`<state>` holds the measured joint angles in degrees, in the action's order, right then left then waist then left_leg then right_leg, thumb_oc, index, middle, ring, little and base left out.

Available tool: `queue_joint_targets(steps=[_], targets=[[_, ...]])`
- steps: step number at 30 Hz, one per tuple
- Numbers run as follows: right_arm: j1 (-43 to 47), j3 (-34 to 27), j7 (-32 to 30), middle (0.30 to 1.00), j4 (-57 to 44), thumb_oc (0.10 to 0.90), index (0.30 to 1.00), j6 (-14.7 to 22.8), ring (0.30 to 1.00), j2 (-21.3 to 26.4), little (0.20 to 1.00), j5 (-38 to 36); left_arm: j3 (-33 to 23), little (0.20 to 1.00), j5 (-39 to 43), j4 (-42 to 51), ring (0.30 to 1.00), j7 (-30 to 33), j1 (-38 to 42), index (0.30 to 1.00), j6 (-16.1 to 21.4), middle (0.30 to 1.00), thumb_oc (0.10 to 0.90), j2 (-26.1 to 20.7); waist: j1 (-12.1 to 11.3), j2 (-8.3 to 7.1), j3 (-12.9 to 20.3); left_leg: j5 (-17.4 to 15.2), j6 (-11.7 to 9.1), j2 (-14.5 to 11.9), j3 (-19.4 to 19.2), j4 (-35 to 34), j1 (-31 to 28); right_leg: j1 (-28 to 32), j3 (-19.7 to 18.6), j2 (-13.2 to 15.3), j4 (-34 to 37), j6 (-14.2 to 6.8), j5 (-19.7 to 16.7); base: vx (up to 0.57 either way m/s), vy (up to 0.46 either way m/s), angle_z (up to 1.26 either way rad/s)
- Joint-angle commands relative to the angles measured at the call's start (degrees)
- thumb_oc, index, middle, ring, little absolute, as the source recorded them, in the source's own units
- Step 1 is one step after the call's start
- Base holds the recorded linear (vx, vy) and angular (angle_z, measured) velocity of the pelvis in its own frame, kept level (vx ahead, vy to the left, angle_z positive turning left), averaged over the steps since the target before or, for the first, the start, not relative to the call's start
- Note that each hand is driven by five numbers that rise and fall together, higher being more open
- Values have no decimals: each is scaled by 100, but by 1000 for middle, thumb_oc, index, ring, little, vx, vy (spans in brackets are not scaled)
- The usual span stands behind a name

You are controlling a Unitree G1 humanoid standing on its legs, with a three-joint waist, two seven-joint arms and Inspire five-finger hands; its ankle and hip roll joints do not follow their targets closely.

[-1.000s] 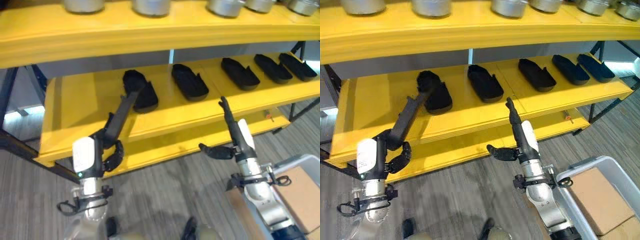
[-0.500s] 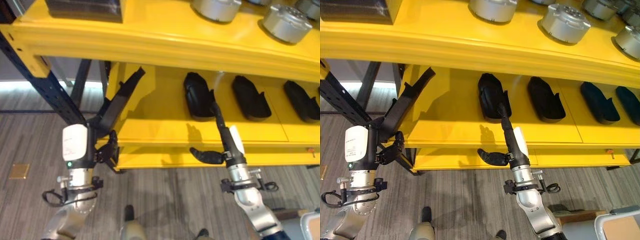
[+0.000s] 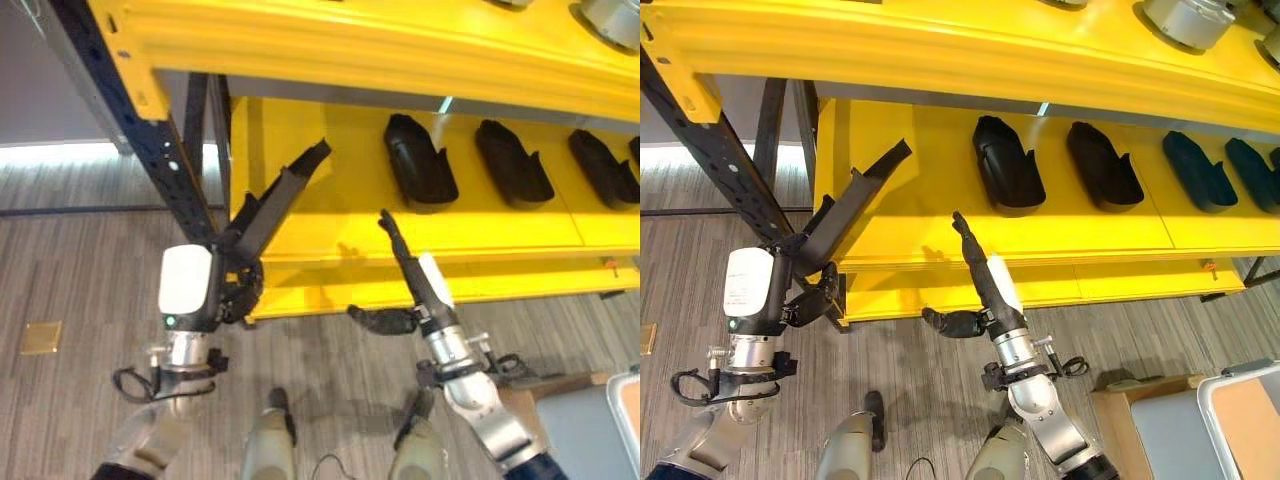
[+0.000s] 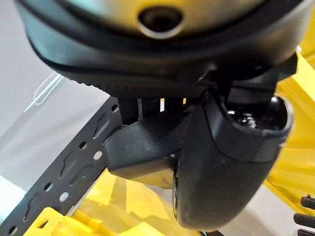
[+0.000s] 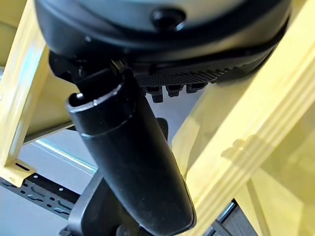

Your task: Move parts from the plastic box to the shelf.

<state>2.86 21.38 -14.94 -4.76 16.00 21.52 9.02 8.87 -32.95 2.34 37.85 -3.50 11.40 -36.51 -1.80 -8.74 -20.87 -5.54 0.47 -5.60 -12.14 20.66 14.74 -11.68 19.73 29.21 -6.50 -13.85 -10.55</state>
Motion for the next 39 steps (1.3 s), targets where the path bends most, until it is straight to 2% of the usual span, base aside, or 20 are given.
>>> queue_joint_targets(steps=[1,5,12,22,29,30,31,34,37,39], targets=[[493,-547,-188,1000,-638,900,1000,487,1000,277,1000,-2,-466,300,-110,822,300,552,500,300,195,300,400,67,30,-48,322,126,-496,-713,386,-574,-766,485,40,-367,-305,66,-137,5,-161,19],[487,-645,-201,1000,-666,900,1000,559,1000,460,1000,-218,-455,300,95,939,300,518,533,300,284,300,400,142,161,135,280,547,-793,-1206,614,-757,-520,338,170,-726,-784,220,572,-22,-242,14],[511,-639,-253,1000,-707,900,1000,617,1000,529,1000,-295,-267,300,36,868,300,601,1140,300,166,300,400,237,347,359,275,657,-950,-1417,647,-599,-221,-211,0,-834,-1481,328,869,-41,-92,3],[402,-570,-236,1000,-736,900,1000,660,1000,643,1000,-351,-255,300,-145,732,300,919,1802,300,-126,300,400,467,495,466,368,728,-1094,-1628,610,-473,-55,-533,-180,-995,-1728,434,1017,-36,-51,-10],[315,-518,-250,1000,-732,900,1000,687,1000,673,1000,-420,-477,300,-259,421,300,1384,2307,300,-568,300,400,588,586,487,440,729,-1145,-1753,570,-390,56,-769,-293,-1076,-1820,460,1018,-23,-29,-10],[255,-479,-165,1000,-737,900,1000,715,1000,736,1000,-496,-551,300,-302,81,300,1629,2690,300,-846,300,400,580,661,480,487,715,-1177,-1810,558,-311,132,-876,-337,-1114,-1902,472,1046,1,-28,-10],[260,-483,-161,1000,-738,900,1000,715,1000,739,1000,-501,-541,300,-302,56,300,1645,2713,300,-849,300,400,580,661,482,489,713,-1178,-1812,559,-306,143,-888,-339,-1115,-1910,473,1049,3,-46,-9],[201,-424,-61,1000,-753,900,1000,785,1000,861,1000,-596,-612,300,-283,-848,300,2114,3507,300,-1384,300,400,403,829,480,598,712,-1229,-1885,552,-216,317,-1098,-407,-1161,-1996,469,1056,0,-24,-6],[165,-420,20,1000,-776,900,1000,836,1000,924,1000,-673,-596,300,-281,-1585,300,2314,3874,300,-1703,300,400,60,910,478,644,668,-1252,-1940,533,-110,414,-1220,-450,-1202,-2076,457,1086,-2,-9,-3],[131,-424,66,1000,-810,900,1000,883,1000,950,1000,-712,-609,300,-224,-1862,300,2347,3979,300,-1781,300,400,-108,957,468,682,702,-1247,-1947,537,-90,482,-1286,-475,-1223,-2047,472,1042,-2,-14,-9]])
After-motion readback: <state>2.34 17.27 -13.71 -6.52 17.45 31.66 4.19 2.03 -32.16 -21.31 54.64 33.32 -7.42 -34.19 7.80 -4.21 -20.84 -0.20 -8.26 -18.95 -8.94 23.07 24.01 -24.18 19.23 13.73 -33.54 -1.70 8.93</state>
